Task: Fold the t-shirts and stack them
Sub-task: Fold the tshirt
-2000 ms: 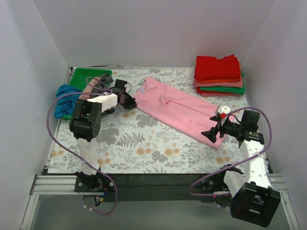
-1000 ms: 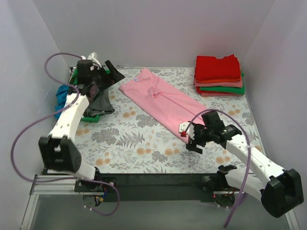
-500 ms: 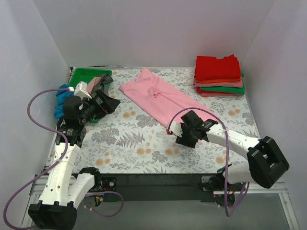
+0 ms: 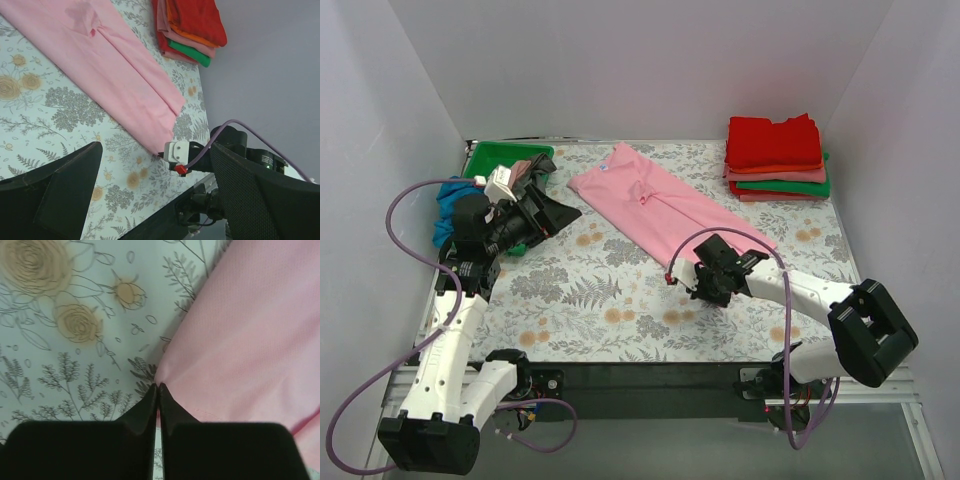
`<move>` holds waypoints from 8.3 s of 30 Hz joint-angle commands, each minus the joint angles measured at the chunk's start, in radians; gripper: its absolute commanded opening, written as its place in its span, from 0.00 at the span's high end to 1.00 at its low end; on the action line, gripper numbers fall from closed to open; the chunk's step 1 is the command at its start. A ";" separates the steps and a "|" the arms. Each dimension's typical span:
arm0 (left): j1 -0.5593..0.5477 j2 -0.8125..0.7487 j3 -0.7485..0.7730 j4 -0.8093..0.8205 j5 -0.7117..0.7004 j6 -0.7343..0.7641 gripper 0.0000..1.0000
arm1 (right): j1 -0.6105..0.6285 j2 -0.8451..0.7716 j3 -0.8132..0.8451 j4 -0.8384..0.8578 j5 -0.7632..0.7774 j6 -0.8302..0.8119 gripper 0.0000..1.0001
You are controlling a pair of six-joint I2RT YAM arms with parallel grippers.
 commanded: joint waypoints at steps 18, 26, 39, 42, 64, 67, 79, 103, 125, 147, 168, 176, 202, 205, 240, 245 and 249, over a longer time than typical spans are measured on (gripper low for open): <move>-0.093 0.041 0.123 -0.001 0.184 0.075 0.15 | 0.205 0.118 0.425 -0.318 -0.434 -0.091 0.19; -0.341 0.084 0.049 -0.036 0.222 0.228 0.20 | -0.270 -0.188 0.252 -0.330 -0.579 -0.296 0.02; -1.111 0.481 -0.034 0.078 -0.494 0.307 0.30 | -0.861 -0.218 0.082 -0.418 -0.921 -0.542 0.03; -1.185 0.558 0.000 0.088 -0.603 0.337 0.30 | -0.870 -0.199 0.057 -0.413 -0.987 -0.532 0.02; -1.251 0.848 0.078 0.163 -0.787 0.486 0.43 | -0.933 -0.195 0.043 -0.413 -0.989 -0.531 0.02; -1.249 0.852 0.099 0.163 -0.820 0.495 0.46 | -0.934 -0.193 0.043 -0.413 -0.991 -0.534 0.01; -1.251 0.669 0.087 0.103 -0.691 0.492 0.64 | -0.934 -0.192 0.043 -0.413 -0.995 -0.534 0.01; -1.200 0.935 0.182 0.102 -0.669 0.609 0.56 | -0.941 -0.169 0.043 -0.413 -0.991 -0.526 0.02; -1.200 0.874 0.230 0.057 -0.642 0.534 0.53 | -0.941 -0.159 0.043 -0.413 -0.991 -0.529 0.01; -1.220 1.009 0.175 0.045 -0.714 0.486 0.62 | -0.941 -0.156 0.043 -0.413 -0.992 -0.532 0.02; -1.252 0.958 0.011 0.060 -0.793 0.442 1.00 | -0.941 -0.172 0.042 -0.419 -0.957 -0.558 0.01; -1.246 0.793 -0.103 0.091 -0.751 0.477 1.00 | -0.870 -0.147 0.006 -0.563 -0.842 -1.008 0.02; -1.243 0.656 -0.148 0.108 -0.749 0.481 1.00 | -0.373 -0.120 -0.234 -0.129 -0.395 -0.871 0.57; -1.240 0.641 -0.160 0.121 -0.760 0.485 1.00 | -0.362 -0.118 -0.242 -0.126 -0.395 -0.847 0.73; -0.456 0.740 0.082 0.319 -0.378 0.738 1.00 | -0.301 0.696 1.115 -0.252 -0.449 -0.260 0.99; -0.370 0.857 0.164 0.319 -0.336 0.738 1.00 | -0.293 0.828 1.285 -0.249 -0.402 -0.189 0.99; -0.343 0.917 0.225 0.319 -0.316 0.733 1.00 | -0.292 0.920 1.388 -0.249 -0.374 -0.147 0.99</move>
